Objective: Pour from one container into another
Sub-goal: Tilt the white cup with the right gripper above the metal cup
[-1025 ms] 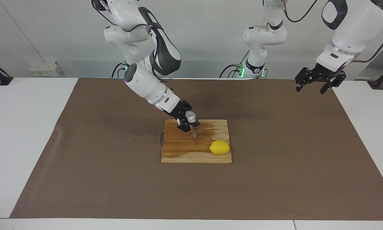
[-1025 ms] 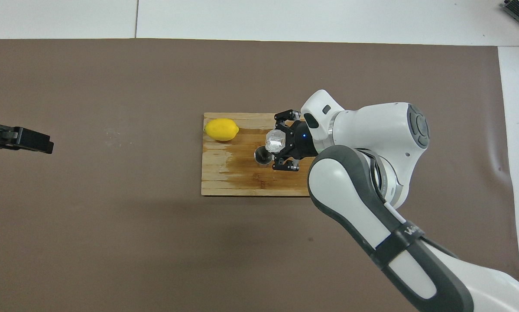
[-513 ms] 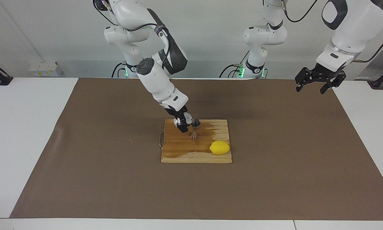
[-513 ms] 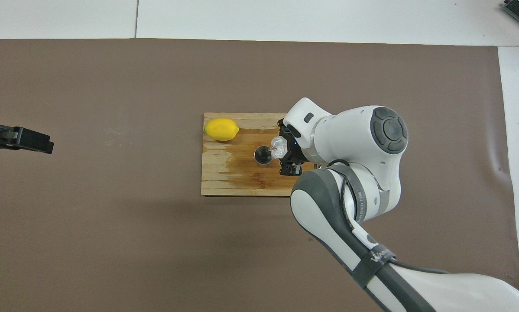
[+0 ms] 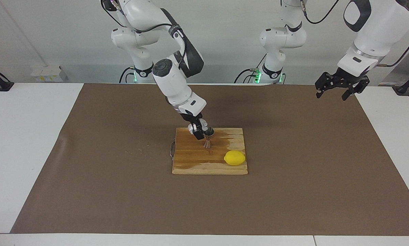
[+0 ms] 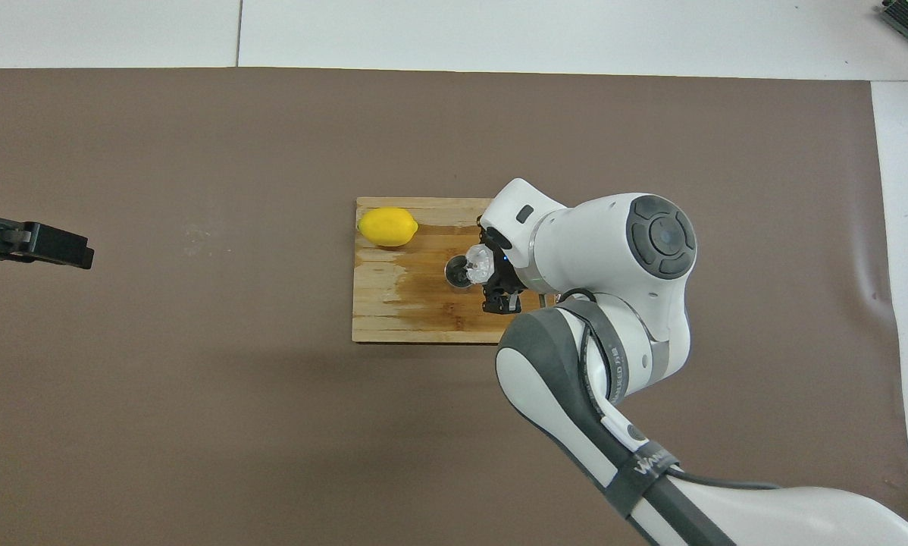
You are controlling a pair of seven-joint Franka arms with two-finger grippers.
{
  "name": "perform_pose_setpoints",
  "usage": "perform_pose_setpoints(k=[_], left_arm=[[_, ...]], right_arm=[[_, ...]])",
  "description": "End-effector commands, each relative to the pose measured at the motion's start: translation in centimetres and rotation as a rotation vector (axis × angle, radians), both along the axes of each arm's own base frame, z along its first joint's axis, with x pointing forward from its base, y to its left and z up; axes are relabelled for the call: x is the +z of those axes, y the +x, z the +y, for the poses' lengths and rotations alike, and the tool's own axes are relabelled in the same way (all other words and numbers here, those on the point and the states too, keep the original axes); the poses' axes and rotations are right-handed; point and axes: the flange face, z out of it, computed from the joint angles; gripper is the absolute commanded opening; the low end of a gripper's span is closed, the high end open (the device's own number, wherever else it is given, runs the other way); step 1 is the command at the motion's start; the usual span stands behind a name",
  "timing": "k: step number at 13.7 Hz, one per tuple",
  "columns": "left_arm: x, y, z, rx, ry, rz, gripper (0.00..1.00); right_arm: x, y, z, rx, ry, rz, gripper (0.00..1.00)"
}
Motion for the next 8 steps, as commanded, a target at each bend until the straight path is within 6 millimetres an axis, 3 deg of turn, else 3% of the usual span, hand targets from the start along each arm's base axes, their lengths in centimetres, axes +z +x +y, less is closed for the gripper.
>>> perform_pose_setpoints(k=[1, 8], left_arm=[[0.15, -0.66, 0.15, -0.006, 0.018, -0.008, 1.0], [0.15, -0.66, 0.15, -0.006, 0.018, -0.008, 1.0]], right_arm=[[0.77, -0.2, -0.71, -0.015, -0.024, -0.003, 0.0], [1.1, -0.19, -0.94, -0.024, 0.041, 0.006, 0.0]])
